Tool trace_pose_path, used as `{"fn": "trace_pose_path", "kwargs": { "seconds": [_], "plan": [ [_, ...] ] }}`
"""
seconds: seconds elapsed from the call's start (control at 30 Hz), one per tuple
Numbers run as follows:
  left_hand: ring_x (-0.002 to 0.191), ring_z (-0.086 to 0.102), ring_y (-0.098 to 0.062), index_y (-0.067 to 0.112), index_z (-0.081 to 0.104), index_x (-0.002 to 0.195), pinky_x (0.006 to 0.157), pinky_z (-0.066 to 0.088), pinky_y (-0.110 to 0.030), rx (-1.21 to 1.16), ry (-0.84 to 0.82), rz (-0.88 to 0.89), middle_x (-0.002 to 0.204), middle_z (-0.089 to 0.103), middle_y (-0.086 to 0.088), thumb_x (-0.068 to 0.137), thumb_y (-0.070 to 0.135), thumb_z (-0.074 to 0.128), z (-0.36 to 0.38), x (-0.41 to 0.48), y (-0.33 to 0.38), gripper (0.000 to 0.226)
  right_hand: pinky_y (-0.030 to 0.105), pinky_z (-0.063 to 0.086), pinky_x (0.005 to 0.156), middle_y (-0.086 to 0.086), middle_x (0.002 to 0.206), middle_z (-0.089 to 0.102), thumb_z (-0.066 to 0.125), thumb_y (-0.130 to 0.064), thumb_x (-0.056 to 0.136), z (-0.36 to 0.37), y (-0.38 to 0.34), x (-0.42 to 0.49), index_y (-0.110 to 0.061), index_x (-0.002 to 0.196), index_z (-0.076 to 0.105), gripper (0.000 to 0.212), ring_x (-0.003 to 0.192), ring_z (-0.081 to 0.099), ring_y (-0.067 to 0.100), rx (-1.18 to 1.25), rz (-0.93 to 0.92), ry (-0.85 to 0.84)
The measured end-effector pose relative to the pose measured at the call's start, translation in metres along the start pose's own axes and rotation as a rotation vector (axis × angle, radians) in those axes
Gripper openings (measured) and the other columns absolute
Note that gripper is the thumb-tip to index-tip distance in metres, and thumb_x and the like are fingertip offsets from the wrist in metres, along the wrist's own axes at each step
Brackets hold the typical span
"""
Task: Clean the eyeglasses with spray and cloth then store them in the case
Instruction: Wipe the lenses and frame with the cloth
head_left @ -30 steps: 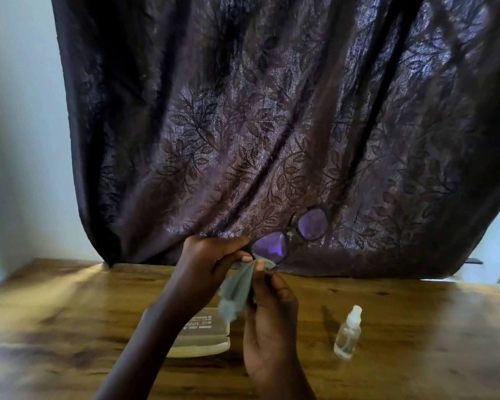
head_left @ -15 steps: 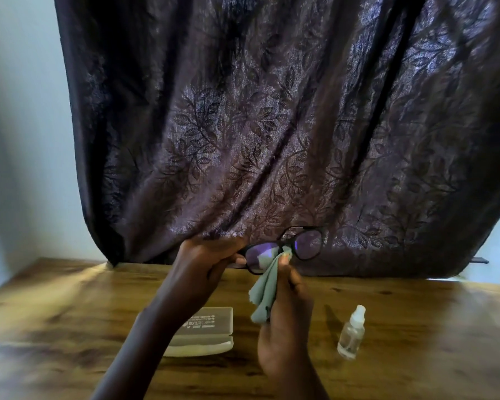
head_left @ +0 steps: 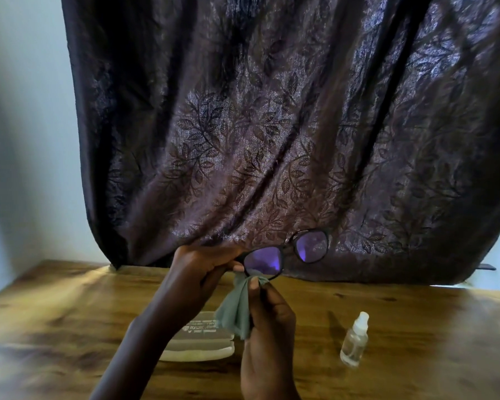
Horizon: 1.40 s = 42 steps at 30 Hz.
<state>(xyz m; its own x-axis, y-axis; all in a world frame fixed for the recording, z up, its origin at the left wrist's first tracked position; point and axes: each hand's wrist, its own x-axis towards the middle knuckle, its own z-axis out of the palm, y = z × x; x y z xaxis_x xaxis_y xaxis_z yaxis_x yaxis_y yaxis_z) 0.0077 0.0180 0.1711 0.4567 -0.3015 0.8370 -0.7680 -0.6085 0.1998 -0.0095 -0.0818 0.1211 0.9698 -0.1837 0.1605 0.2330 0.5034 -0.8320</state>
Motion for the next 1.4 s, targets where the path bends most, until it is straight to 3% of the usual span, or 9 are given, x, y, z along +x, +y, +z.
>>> {"fn": "trace_pose_path", "kwargs": {
  "seconds": [0.2,0.37,0.47,0.6,0.8,1.03,1.13,1.27,1.4],
  "plan": [
    [0.095,0.045,0.028,0.008,0.066,0.098,0.078,0.037,0.005,-0.021,-0.025,-0.013,0.089,0.066,0.013,0.077,0.015,0.054,-0.006,-0.004,-0.007,0.025,0.026,0.044,0.055,0.002,0.063,0.065,0.057,-0.029,0.069,-0.013,-0.017,0.012,-0.014,0.063,0.072,0.022,0.065,0.056,0.015,0.035,-0.023,0.002],
    [0.083,0.059,0.0,0.007,0.065,0.087,0.071,0.039,0.0,0.031,-0.042,-0.029,0.076,0.073,-0.005,0.077,0.016,0.054,-0.009,-0.004,-0.001,0.018,0.016,0.053,0.063,0.001,0.08,0.074,0.053,-0.026,0.076,-0.016,-0.029,0.024,-0.009,0.086,0.07,0.026,0.08,0.068,0.009,0.017,-0.072,-0.07],
    [0.085,0.058,-0.002,-0.002,0.07,0.081,0.076,0.036,0.004,0.05,-0.021,-0.026,0.084,0.068,0.009,0.075,0.015,0.053,-0.008,-0.004,0.002,0.025,0.018,0.048,0.055,-0.001,0.071,0.069,0.052,-0.033,0.075,-0.011,-0.024,0.02,-0.013,0.076,0.07,0.027,0.068,0.061,0.008,-0.029,-0.074,-0.008],
    [0.085,0.059,-0.004,-0.002,0.071,0.078,0.074,0.041,-0.003,0.06,0.046,-0.083,0.082,0.067,0.002,0.075,0.014,0.054,-0.001,-0.01,0.003,0.024,0.019,0.043,0.047,-0.003,0.056,0.061,0.053,-0.038,0.07,-0.001,-0.009,0.006,-0.018,0.064,0.073,0.029,0.055,0.053,0.005,0.032,-0.008,0.081],
    [0.086,0.058,-0.009,-0.008,0.069,0.082,0.074,0.04,0.0,0.078,0.065,-0.099,0.074,0.072,-0.015,0.074,0.012,0.051,0.0,-0.009,0.006,0.028,0.029,0.044,0.061,0.008,0.072,0.069,0.059,-0.039,0.062,0.016,0.008,-0.007,-0.023,0.062,0.075,0.022,0.07,0.059,0.017,0.03,0.045,0.018],
    [0.087,0.058,-0.004,-0.006,0.069,0.084,0.074,0.04,-0.001,0.051,0.059,-0.052,0.081,0.07,-0.005,0.074,0.012,0.053,-0.004,-0.008,0.005,0.026,0.038,0.046,0.069,0.01,0.072,0.07,0.062,-0.03,0.061,0.003,-0.002,-0.002,-0.012,0.068,0.074,0.023,0.076,0.06,0.027,0.062,0.068,-0.013],
    [0.087,0.055,0.006,-0.006,0.069,0.084,0.074,0.04,0.0,0.037,0.049,-0.043,0.083,0.065,0.002,0.074,0.014,0.055,-0.006,-0.008,0.005,0.026,0.032,0.04,0.059,0.008,0.065,0.06,0.059,-0.031,0.068,-0.008,-0.014,0.002,-0.015,0.063,0.073,0.022,0.068,0.05,0.022,0.044,0.02,-0.008],
    [0.09,0.053,0.006,-0.006,0.068,0.085,0.078,0.037,0.003,0.047,0.024,-0.025,0.089,0.057,0.005,0.073,0.014,0.054,-0.007,-0.007,0.008,0.027,0.02,0.046,0.053,-0.006,0.061,0.068,0.056,-0.033,0.067,-0.015,-0.031,0.014,-0.021,0.061,0.074,0.022,0.06,0.059,0.004,-0.017,-0.008,-0.085],
    [0.091,0.051,0.01,-0.004,0.069,0.086,0.079,0.034,0.005,0.057,-0.003,-0.014,0.089,0.056,0.008,0.074,0.012,0.053,-0.01,-0.007,0.009,0.025,0.021,0.053,0.059,-0.004,0.07,0.072,0.054,-0.033,0.07,-0.013,-0.036,0.02,-0.019,0.067,0.074,0.024,0.07,0.065,0.007,0.012,-0.024,-0.115]
  ]
}}
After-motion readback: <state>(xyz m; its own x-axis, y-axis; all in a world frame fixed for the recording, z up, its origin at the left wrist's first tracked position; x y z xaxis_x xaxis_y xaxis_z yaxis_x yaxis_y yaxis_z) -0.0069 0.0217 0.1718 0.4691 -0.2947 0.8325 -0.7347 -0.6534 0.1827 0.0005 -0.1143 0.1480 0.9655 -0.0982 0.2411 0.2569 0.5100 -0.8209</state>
